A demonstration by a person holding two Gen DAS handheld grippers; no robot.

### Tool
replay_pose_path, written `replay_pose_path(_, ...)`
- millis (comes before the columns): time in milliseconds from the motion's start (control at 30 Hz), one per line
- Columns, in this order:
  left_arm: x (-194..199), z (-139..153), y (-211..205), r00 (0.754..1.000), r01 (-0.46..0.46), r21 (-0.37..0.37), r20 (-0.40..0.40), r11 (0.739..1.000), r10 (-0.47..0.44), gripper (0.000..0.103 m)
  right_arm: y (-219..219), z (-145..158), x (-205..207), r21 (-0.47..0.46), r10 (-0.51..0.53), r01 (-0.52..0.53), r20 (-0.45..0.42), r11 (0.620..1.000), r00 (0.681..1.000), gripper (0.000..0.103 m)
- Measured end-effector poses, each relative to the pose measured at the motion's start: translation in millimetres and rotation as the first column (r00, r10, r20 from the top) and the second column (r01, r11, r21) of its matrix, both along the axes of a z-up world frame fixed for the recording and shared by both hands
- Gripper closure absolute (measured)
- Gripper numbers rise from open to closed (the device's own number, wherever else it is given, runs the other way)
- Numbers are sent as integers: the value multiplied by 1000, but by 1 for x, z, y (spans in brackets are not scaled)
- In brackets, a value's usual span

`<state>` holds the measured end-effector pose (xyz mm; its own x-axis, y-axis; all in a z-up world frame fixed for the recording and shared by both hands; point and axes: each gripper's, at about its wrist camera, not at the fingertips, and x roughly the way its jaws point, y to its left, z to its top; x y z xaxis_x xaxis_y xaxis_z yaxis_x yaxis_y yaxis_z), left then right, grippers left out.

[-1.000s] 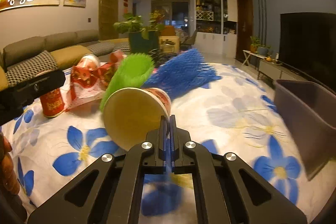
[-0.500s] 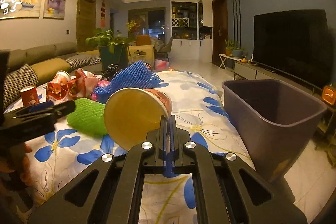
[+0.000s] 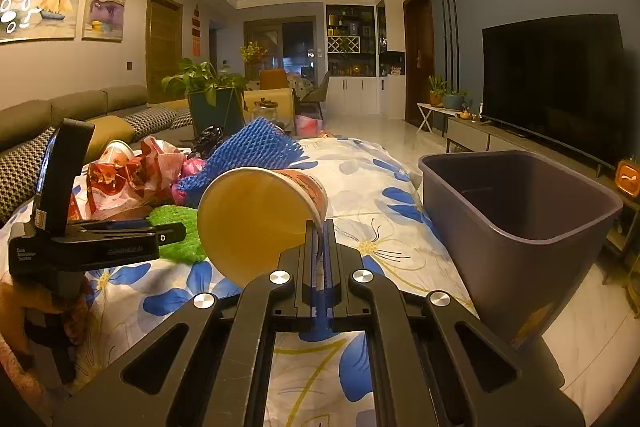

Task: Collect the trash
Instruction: 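Grasp the orange-printed paper cup with the right tool while the left tool approaches the green foam net, then grasp the green foam net with the left tool while the right tool carries the cup toward the bin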

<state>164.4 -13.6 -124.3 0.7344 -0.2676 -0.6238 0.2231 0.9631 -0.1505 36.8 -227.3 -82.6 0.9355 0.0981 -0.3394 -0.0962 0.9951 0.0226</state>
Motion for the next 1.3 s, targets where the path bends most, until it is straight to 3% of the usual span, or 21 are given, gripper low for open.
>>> replay_pose_path(67, -1, -2, -4, 1000, 20, 11, -4, 1000, -20, 79, 1, 0, 0, 0, 0, 0, -3, 1000, 1000, 99)
replay_pose_path(133, -2, -3, -8, 1000, 31, 25, -3, 999, -31, 87, 0, 0, 0, 1, 1, -1, -2, 1000, 1000, 99)
replay_pose_path(167, -2, -3, -8, 999, 34, 25, -3, 999, -34, 100, 0, 0, 0, 1, 1, -1, -3, 1000, 1000, 99)
replay_pose_path(200, -3, -3, -8, 999, 39, 22, -5, 999, -39, 103, 0, 0, 0, 1, 0, 0, -3, 1000, 1000, 99)
replay_pose_path(500, -28, 14, 8, 998, 18, -60, 68, 998, -14, 103, -1, 3, -4, 2, -11, 11, 13, 1000, 1000, 99)
replay_pose_path(600, -35, 17, 10, 996, 9, -34, 90, 999, -6, 103, -1, 4, -5, 5, -12, 12, 17, 1000, 1000, 99)
replay_pose_path(733, -34, 16, 21, 997, -17, -57, 69, 998, 21, 102, 2, 3, -7, 12, -7, 6, 14, 1000, 1000, 99)
replay_pose_path(800, -30, 12, 27, 998, -39, -60, 47, 997, 42, 85, 2, 4, -8, 12, -4, 4, 17, 1000, 1000, 99)
replay_pose_path(867, -28, 10, 31, 998, -51, -55, 42, 997, 54, 57, 1, 5, -9, 9, -5, 4, 19, 1000, 1000, 99)
replay_pose_path(933, -26, 9, 35, 998, -54, -67, 38, 996, 56, 47, -1, 4, -9, 12, -8, 8, 16, 1000, 1000, 99)
replay_pose_path(1033, -16, 6, 40, 999, -37, -94, -6, 995, 37, 42, -3, 4, -8, 20, -7, 7, 11, 1000, 1000, 99)
replay_pose_path(1200, -3, 1, 40, 999, -5, -135, -50, 991, -1, 42, -4, 4, -7, 16, -9, 8, 13, 1000, 1000, 99)
replay_pose_path(1300, -2, 0, 32, 997, 39, -130, -57, 991, -47, 62, -6, 3, -5, 18, -10, 10, 9, 1000, 1000, 99)
